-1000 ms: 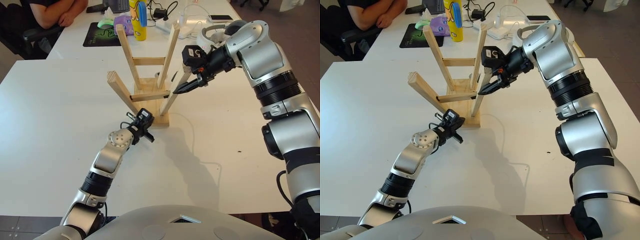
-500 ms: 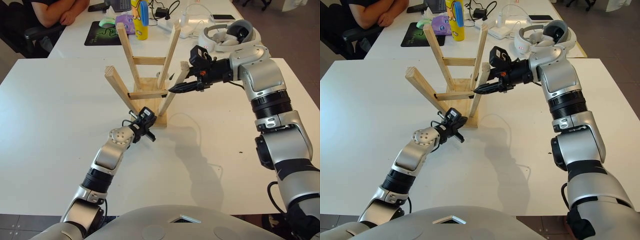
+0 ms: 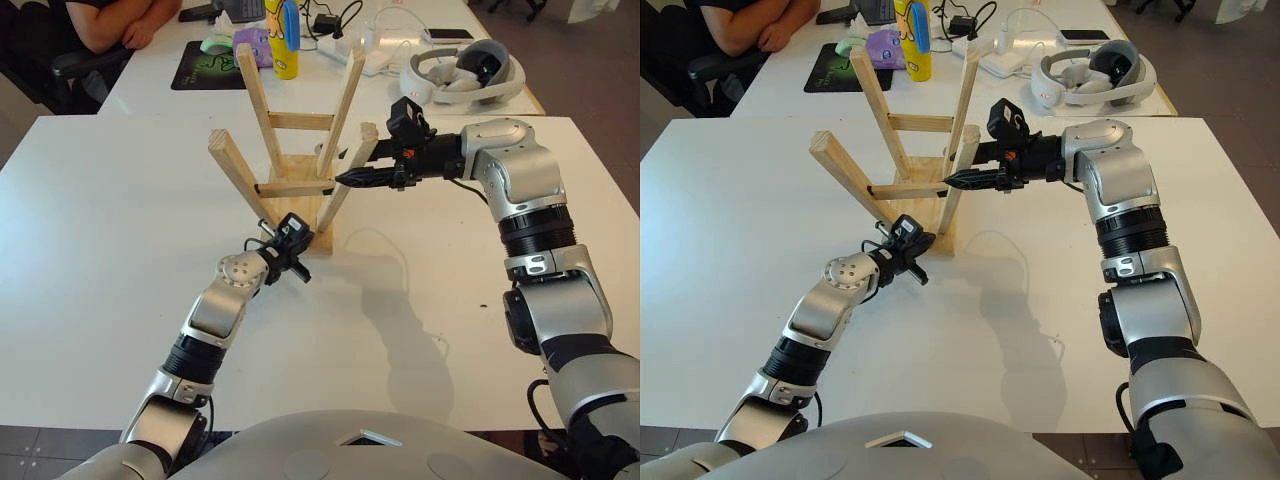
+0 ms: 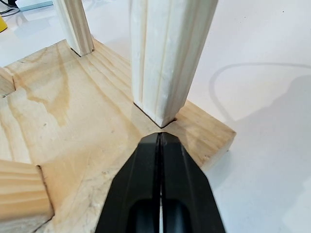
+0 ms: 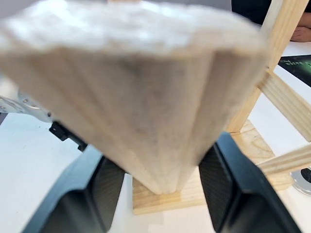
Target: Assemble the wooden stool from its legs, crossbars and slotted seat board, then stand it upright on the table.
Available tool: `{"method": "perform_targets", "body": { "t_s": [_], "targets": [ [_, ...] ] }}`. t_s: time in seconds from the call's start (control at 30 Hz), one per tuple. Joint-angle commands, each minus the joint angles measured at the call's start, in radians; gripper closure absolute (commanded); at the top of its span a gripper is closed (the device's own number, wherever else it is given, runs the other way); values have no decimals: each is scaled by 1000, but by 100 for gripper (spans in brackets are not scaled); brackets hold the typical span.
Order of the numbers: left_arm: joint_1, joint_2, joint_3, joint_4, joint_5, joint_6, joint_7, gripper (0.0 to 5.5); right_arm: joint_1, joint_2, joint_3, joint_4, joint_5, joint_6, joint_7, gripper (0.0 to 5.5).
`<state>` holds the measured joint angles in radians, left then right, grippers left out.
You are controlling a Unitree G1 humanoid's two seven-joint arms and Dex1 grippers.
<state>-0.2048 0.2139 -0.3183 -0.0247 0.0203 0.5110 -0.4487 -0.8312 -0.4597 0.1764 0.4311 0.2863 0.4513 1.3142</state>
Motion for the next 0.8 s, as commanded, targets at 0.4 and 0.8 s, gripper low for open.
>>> {"method": "perform_targets", "body": {
  "t_s": [0.4, 0.8],
  "targets": [
    [26, 34, -27, 32, 8, 44, -37, 550, 118, 9, -52, 39, 1, 29, -131, 259],
    [70, 81, -6, -33, 5, 72, -47, 550, 410, -214, -389, -492, 287, 340, -193, 314]
  ]
}}
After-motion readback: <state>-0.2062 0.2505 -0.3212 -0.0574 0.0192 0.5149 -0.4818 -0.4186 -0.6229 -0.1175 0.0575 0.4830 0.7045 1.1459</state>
